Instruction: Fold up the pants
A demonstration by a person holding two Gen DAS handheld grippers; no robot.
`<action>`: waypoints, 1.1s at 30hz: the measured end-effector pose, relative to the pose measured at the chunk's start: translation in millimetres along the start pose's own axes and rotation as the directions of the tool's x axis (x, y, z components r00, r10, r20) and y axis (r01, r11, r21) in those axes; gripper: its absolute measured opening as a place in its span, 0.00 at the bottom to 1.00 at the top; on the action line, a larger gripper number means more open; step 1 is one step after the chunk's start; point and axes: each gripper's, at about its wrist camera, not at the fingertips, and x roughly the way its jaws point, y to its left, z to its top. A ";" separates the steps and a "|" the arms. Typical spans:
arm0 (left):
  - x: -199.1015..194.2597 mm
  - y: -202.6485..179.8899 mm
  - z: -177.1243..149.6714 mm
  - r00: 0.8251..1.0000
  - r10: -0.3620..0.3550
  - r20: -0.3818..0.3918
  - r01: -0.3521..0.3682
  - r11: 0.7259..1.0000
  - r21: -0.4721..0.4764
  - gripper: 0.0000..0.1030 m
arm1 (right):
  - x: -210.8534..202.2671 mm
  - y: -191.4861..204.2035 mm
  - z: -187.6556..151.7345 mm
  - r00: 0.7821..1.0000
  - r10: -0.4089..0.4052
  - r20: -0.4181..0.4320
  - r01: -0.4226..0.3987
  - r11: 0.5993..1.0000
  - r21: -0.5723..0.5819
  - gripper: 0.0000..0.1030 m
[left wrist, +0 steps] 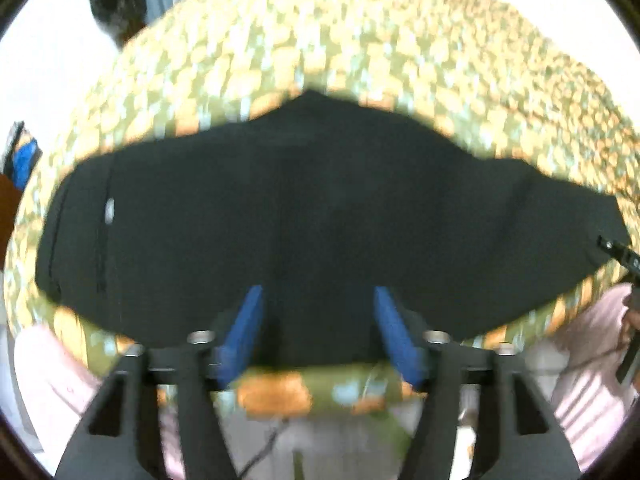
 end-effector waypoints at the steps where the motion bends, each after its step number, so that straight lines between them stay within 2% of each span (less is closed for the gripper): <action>1: 2.2 -4.3 9.0 1.000 0.007 0.022 -0.008 1.000 0.009 0.69 | -1.0 -4.9 10.1 1.000 -0.020 0.015 0.020 1.000 -0.010 0.77; 2: 6.9 -8.7 17.9 0.999 0.006 0.045 -0.007 1.000 0.017 0.70 | 0.2 -13.6 20.1 0.999 -0.030 0.025 0.030 1.000 0.002 0.77; 4: 23.0 -13.0 27.2 0.999 0.000 0.040 0.000 1.000 0.011 0.70 | 5.8 -39.2 34.6 0.999 -0.035 0.041 0.033 0.998 0.054 0.77; 6: 35.6 -13.7 19.7 1.000 0.005 0.011 -0.005 1.000 -0.003 0.69 | 16.4 -82.0 37.9 0.998 -0.061 0.005 0.060 0.988 0.144 0.77; 8: 52.2 -14.8 11.0 0.999 0.029 -0.043 -0.030 0.999 -0.018 0.69 | 27.1 -142.0 33.5 0.995 -0.081 -0.052 0.092 0.959 0.269 0.77; 9: 55.6 -13.5 5.5 0.998 0.033 -0.057 -0.034 0.999 -0.021 0.69 | 25.7 -163.0 32.5 0.997 -0.067 -0.038 0.075 0.950 0.303 0.68; 11: 50.7 -11.4 -6.0 0.998 0.032 -0.046 -0.033 0.999 -0.007 0.69 | 7.6 -216.5 36.4 0.998 -0.042 0.038 0.022 0.909 0.416 0.60; 12: 48.4 -12.4 -9.5 0.998 0.041 -0.046 -0.040 0.999 0.011 0.69 | -6.3 -241.9 40.4 0.994 -0.085 0.072 0.040 0.879 0.475 0.61; 13: 48.4 -14.6 -9.2 0.998 0.045 -0.047 -0.044 0.999 0.021 0.69 | -16.4 -257.8 44.6 0.987 -0.138 0.087 0.078 0.866 0.494 0.62; 15: 47.4 -15.9 -10.5 0.998 0.049 -0.048 -0.048 0.999 0.025 0.70 | -33.7 -284.0 54.3 0.968 -0.232 0.094 0.160 0.863 0.479 0.66; 17: 47.9 -17.5 -8.8 0.997 0.054 -0.053 -0.054 0.998 0.015 0.70 | -46.1 -301.4 61.1 0.961 -0.263 0.080 0.200 0.869 0.453 0.66; 18: 47.3 -18.6 -7.6 0.997 0.054 -0.054 -0.054 0.998 0.010 0.70 | -50.8 -302.3 61.6 0.965 -0.249 0.086 0.187 0.877 0.443 0.66; 21: 40.2 -21.7 -10.0 0.999 0.029 -0.039 -0.029 1.000 0.001 0.70 | -58.6 -278.6 67.3 0.985 -0.123 0.124 0.078 0.944 0.320 0.66; 24: 42.7 -28.2 -8.3 0.998 0.031 -0.049 -0.030 0.999 0.018 0.70 | -34.1 -245.8 68.3 0.998 -0.061 0.022 0.058 0.991 0.121 0.66; 26: 45.4 -33.3 -6.6 0.997 0.034 -0.065 -0.032 0.999 0.031 0.70 | -15.7 -247.3 65.3 0.991 -0.111 -0.076 0.114 0.993 0.037 0.66; 27: 45.0 -34.3 -6.5 0.997 0.035 -0.065 -0.033 0.999 0.034 0.70 | -9.0 -258.3 63.5 0.983 -0.143 -0.118 0.148 0.988 0.036 0.65; 28: 44.1 -35.0 -6.5 0.997 0.035 -0.062 -0.033 0.999 0.035 0.70 | -7.7 -274.4 62.0 0.982 -0.131 -0.135 0.143 0.987 0.076 0.62; 29: 42.6 -35.1 -6.7 0.998 0.038 -0.057 -0.036 0.999 0.035 0.70 | -11.1 -289.8 61.8 0.988 -0.087 -0.127 0.104 0.985 0.134 0.51; 30: 41.6 -34.2 -7.0 0.998 0.042 -0.055 -0.041 0.999 0.032 0.70 | -15.6 -300.3 64.0 0.991 -0.065 -0.116 0.085 0.981 0.173 0.44; 31: 40.4 -32.8 -7.9 0.997 0.045 -0.055 -0.044 0.999 0.027 0.70 | -20.3 -303.2 65.1 0.990 -0.090 -0.108 0.108 0.979 0.174 0.45; 32: 40.9 -30.4 -9.2 0.997 0.046 -0.058 -0.045 0.999 0.017 0.70 | -24.2 -303.6 67.2 0.986 -0.132 -0.103 0.147 0.976 0.158 0.51; 33: 42.2 -28.1 -10.2 0.997 0.046 -0.063 -0.046 0.999 0.008 0.70 | -26.8 -303.5 69.2 0.987 -0.129 -0.093 0.141 0.980 0.141 0.58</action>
